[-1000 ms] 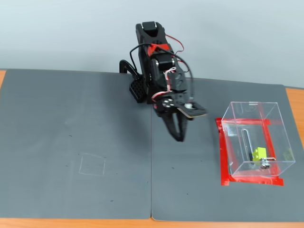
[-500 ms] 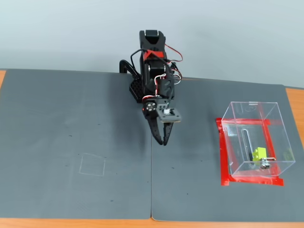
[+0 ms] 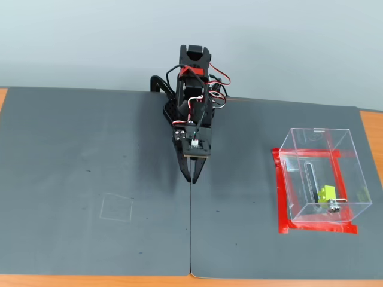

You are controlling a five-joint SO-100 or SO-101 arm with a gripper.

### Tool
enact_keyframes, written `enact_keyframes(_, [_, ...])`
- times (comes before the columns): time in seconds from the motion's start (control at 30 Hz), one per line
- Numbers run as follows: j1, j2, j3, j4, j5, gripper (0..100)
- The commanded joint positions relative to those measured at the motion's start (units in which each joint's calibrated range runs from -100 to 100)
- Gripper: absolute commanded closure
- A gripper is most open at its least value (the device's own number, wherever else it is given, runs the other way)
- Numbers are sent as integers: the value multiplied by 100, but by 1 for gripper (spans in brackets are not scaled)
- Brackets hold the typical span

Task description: Pick the green lego block and place it into the transparent box

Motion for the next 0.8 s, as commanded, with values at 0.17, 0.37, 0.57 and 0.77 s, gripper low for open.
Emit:
enact_keyframes(0.17, [45,-85,27,811,-14,98])
enact_keyframes(0.37, [-14,-77,27,811,38,98])
enact_keyframes(0.57, [-14,-77,27,811,38,98])
enact_keyframes(0.77, [-14,-77,27,811,38,98])
